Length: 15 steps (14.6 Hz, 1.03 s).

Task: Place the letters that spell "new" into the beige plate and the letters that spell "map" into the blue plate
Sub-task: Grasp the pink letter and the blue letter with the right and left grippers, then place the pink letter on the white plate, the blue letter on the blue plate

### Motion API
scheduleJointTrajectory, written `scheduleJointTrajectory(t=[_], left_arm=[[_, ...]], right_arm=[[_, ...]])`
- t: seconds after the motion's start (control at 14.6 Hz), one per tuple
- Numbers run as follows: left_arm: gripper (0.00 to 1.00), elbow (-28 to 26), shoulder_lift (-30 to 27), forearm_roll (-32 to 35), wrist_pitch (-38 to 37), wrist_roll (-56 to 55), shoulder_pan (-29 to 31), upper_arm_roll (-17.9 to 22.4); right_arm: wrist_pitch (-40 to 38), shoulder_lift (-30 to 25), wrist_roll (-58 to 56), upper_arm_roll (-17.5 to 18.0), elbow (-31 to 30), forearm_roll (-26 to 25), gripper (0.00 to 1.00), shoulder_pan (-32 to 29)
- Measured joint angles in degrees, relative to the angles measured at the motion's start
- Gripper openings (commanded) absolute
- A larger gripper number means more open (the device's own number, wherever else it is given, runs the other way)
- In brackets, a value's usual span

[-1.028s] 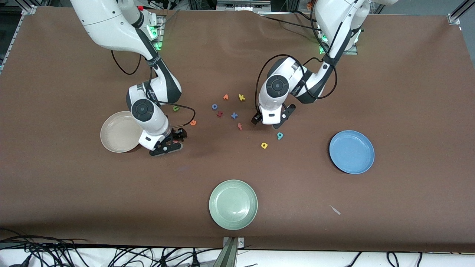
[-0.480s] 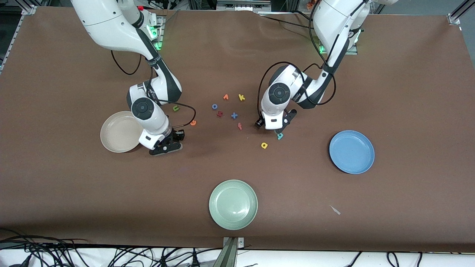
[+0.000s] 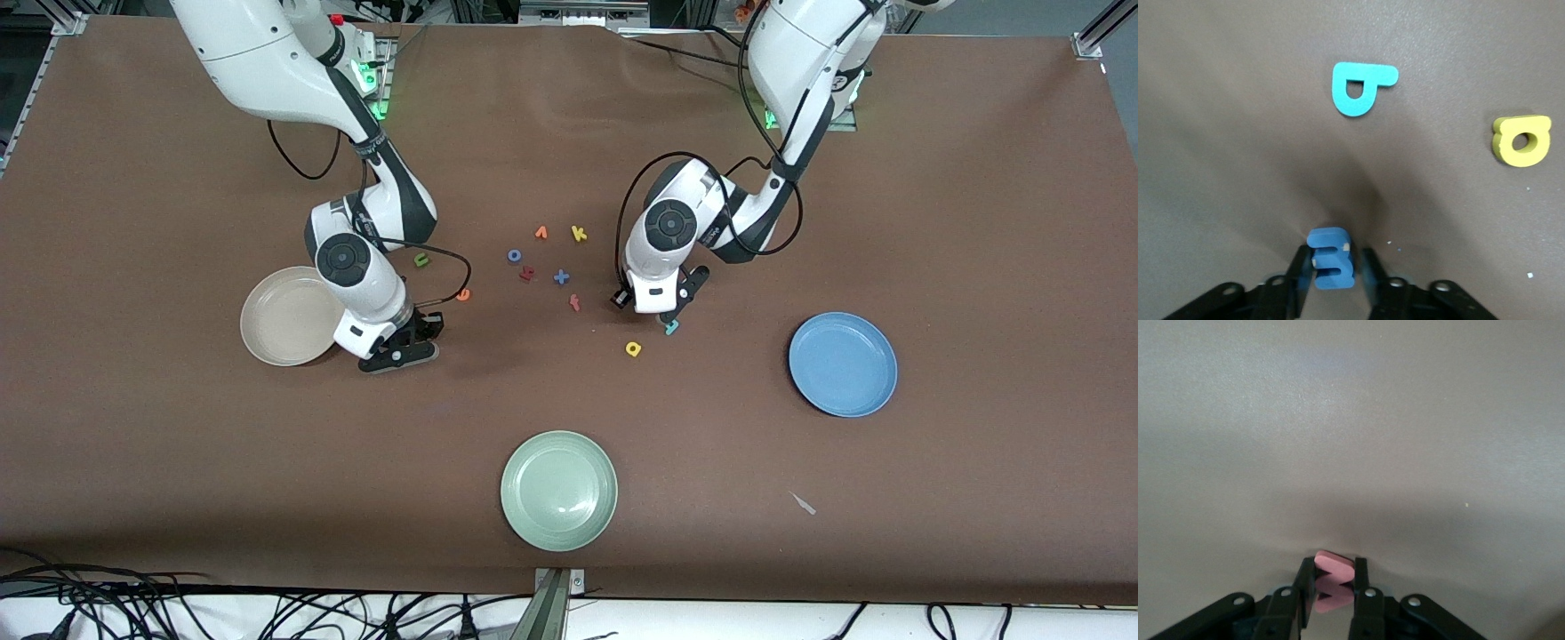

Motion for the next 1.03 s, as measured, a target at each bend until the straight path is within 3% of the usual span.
scheduleJointTrajectory(t=[0.14, 0.41, 0.62, 0.89, 0.96, 1.03], left_arm=[[0.13, 0.10, -0.26, 0.00, -0.27, 0.00, 0.17, 0.00], [0.11, 2.16, -0.47, 0.23, -4.09, 0.04, 0.74, 0.43], [0.08, 6.08, -1.61, 3.40, -12.29, 2.70, 2.61, 0.67], [0.09, 7.78, -4.26, 4.35, -19.79, 17.65, 9.22, 1.06], [0.09, 7.79, -4.93, 4.36, -21.71, 22.93, 11.44, 1.09], [0.09, 7.75, -5.40, 4.36, -23.08, 27.58, 13.37, 1.11]], right_arm=[[-4.54, -1.47, -1.34, -0.15, 1.41, 0.00, 0.01, -0.60], [-11.59, -6.50, -11.42, -2.67, 0.46, 0.06, 0.01, -2.39], [-12.58, -11.55, -19.52, -6.75, -4.92, 0.11, 0.03, -3.09], [-9.30, -16.33, -27.91, -11.83, -14.12, 0.13, 0.04, -3.29], [-6.40, -16.71, -29.39, -12.71, -16.56, 0.13, 0.11, -3.31], [-3.83, -16.75, -30.40, -13.32, -18.58, 0.13, 0.43, -3.33]])
